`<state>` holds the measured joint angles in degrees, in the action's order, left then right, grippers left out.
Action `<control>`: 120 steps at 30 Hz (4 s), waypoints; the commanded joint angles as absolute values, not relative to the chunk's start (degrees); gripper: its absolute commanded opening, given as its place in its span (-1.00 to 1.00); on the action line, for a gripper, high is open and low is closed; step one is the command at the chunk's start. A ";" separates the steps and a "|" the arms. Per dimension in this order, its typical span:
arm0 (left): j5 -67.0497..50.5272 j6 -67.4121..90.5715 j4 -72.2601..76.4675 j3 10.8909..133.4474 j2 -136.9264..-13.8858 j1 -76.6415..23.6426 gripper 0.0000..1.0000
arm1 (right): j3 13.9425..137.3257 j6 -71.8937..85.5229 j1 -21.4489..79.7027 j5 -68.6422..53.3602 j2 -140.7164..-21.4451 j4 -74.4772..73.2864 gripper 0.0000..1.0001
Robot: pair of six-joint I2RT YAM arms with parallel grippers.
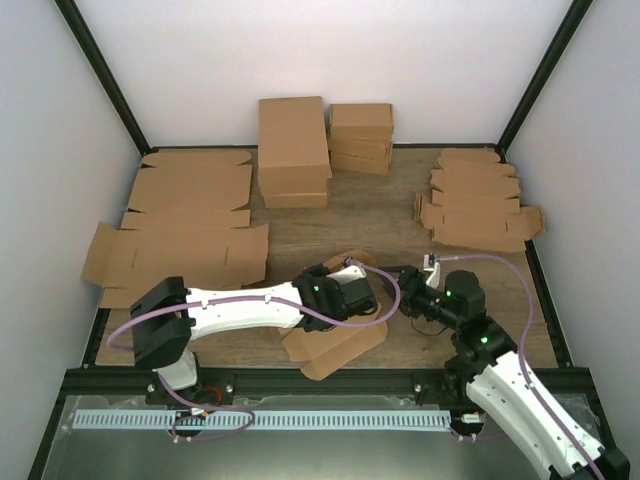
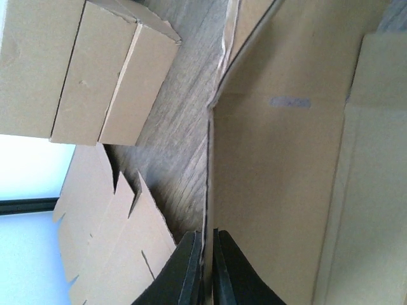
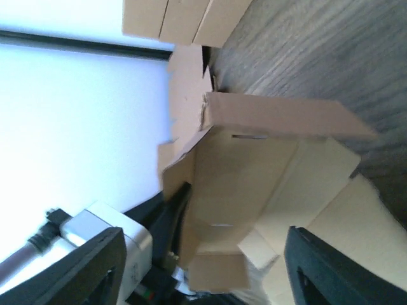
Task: Fold the paper box
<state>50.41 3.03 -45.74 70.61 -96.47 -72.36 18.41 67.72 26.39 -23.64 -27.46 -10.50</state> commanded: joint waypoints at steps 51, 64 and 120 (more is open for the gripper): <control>54.94 12.83 -37.36 65.37 -98.72 -78.31 -0.92 | 17.33 105.33 27.22 -35.51 -74.09 38.00 -0.38; 53.83 12.57 -37.39 65.54 -98.45 -78.49 -0.83 | 17.08 105.07 27.34 -34.71 -74.38 37.20 -0.99; -16.63 3.04 -32.76 51.19 -78.90 -49.56 0.36 | 17.29 59.27 27.29 -35.31 -60.56 15.11 -0.99</control>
<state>-14.37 4.12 -32.25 50.89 -77.91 -49.69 17.30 60.62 26.89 -35.99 -61.41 15.86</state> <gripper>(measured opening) 0.683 0.015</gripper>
